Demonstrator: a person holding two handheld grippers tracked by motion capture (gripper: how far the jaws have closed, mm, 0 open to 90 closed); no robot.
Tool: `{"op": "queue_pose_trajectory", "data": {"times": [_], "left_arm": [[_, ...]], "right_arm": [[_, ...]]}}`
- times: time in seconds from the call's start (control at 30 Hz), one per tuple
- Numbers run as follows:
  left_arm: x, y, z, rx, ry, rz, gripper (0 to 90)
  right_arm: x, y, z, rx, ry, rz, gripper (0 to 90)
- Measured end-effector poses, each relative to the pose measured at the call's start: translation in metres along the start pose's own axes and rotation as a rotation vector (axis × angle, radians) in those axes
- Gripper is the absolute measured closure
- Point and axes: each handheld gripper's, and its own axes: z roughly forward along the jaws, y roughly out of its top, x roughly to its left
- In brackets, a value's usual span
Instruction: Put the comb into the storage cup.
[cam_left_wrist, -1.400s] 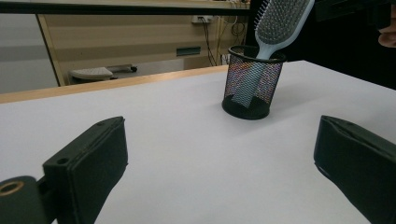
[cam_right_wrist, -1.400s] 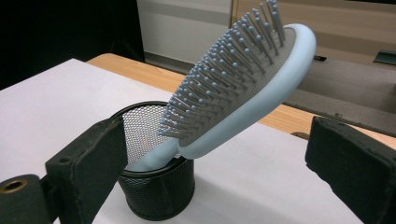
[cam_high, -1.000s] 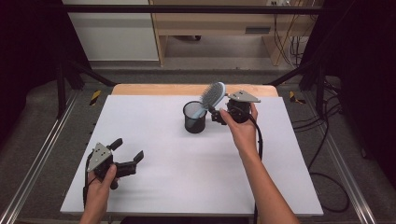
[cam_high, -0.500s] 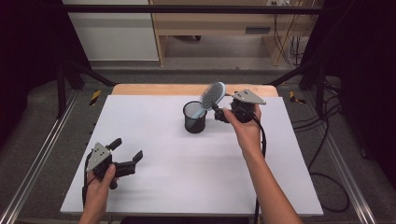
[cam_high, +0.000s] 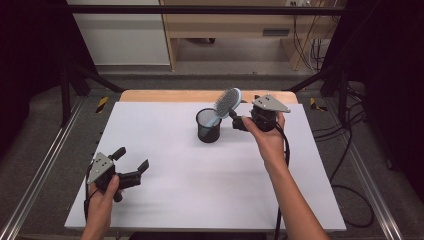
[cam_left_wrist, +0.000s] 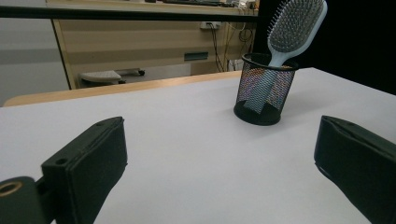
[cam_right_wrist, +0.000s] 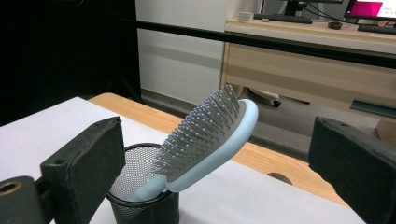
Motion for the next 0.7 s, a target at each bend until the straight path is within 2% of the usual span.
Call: {"op": "queue_pose_trajectory", "data": {"times": [0.1,0.4,0.53,0.7], "left_arm": [[-0.001,0.001,-0.001,0.003,0.004,0.027,2.4],[0.0,0.003,-0.005,-0.005,0.009,0.026,2.2],[0.001,0.003,-0.007,0.004,0.026,0.068,2.1],[0.003,0.004,-0.009,-0.007,0.031,0.053,2.0]], "right_arm": [[-0.001,0.002,-0.002,-0.006,0.006,-0.001,4.0],[-0.006,0.005,-0.012,-0.02,0.009,0.019,2.9],[-0.008,0.006,-0.016,-0.027,0.003,0.016,2.1],[-0.009,0.005,-0.02,-0.037,0.003,0.02,1.8]]}}
